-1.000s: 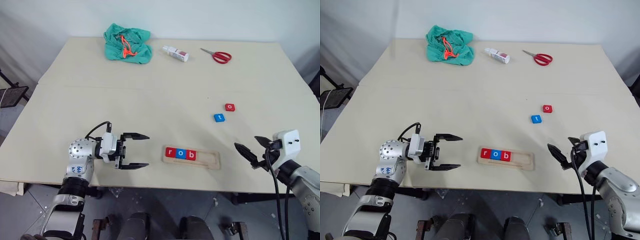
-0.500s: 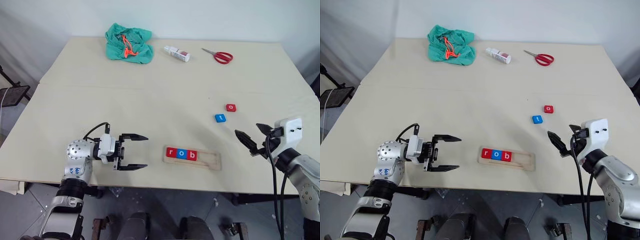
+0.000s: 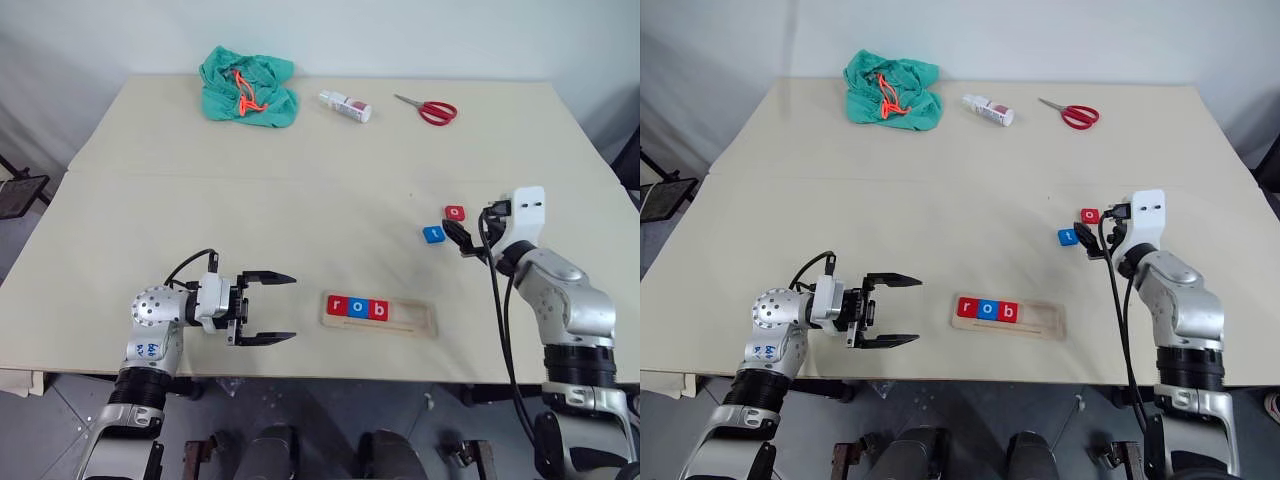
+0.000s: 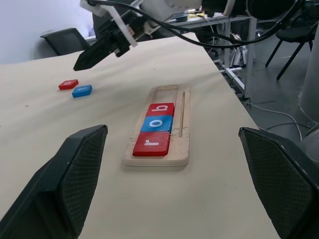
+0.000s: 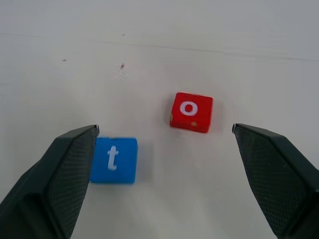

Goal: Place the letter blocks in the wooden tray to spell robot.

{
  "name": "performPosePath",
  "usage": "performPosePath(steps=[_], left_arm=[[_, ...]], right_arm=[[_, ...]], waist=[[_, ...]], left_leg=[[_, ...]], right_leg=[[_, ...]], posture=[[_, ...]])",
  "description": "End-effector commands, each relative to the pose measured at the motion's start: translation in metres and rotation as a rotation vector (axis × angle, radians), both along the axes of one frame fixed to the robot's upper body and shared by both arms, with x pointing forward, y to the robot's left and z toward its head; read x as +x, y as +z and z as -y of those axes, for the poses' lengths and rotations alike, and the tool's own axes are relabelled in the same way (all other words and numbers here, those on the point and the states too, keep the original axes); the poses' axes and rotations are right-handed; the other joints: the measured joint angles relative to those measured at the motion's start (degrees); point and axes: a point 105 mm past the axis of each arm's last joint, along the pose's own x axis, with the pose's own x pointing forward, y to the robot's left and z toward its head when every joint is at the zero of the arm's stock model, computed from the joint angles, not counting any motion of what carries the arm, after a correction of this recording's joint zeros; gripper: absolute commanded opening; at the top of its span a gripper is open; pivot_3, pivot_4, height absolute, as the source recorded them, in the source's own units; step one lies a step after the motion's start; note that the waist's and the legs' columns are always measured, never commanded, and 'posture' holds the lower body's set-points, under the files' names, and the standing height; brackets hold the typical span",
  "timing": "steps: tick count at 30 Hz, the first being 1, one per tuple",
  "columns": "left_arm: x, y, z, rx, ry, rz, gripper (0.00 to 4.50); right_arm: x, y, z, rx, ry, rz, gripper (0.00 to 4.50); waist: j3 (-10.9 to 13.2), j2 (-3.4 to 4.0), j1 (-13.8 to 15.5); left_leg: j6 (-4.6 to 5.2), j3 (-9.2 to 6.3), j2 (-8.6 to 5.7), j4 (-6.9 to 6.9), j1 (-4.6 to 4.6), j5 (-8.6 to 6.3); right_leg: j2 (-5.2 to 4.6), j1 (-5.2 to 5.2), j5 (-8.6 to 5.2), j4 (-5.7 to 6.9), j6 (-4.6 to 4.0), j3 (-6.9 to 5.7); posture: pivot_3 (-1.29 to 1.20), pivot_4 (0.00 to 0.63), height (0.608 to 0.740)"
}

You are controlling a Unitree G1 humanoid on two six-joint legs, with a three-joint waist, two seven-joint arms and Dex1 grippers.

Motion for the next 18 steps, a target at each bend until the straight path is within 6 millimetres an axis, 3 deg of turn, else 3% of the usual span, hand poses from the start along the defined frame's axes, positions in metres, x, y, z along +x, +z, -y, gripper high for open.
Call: performPosePath(steps=[1, 10, 18], left_arm=[[-0.005, 0.007, -0.003, -0.009, 0.018, 0.028, 4.50], [-0.013, 0.006, -0.002, -0.013, 0.041, 0.021, 4.50], [-0.018, 0.007, -0.005, -0.013, 0.065, 0.018, 4.50]], right_arm=[[0.017, 0.008, 0.000, -0.031, -0.020, 0.031, 4.48], [0.043, 0.000, -0.003, -0.040, -0.045, 0.022, 4.48], [0.051, -0.014, -0.003, -0.039, -0.070, -0.006, 4.48]], waist=[[0.0, 0.00, -0.2], [0.0, 0.01, -1.0], [0.0, 0.01, -1.4]], left_leg=[[0.00, 0.00, -0.02, 0.00, 0.00, 0.00], [0.00, -0.04, 0.00, -0.06, -0.01, 0.00], [-0.01, -0.05, 0.03, -0.11, 0.00, 0.00]], right_leg=[[-0.02, -0.01, 0.00, 0.00, 0.00, 0.01], [0.00, -0.02, 0.00, 0.00, 0.00, -0.02], [0.02, -0.03, 0.00, 0.00, 0.00, -0.02]], posture=[[0.00, 0.150, 0.740], [0.00, 0.150, 0.740], [0.00, 0.150, 0.740]])
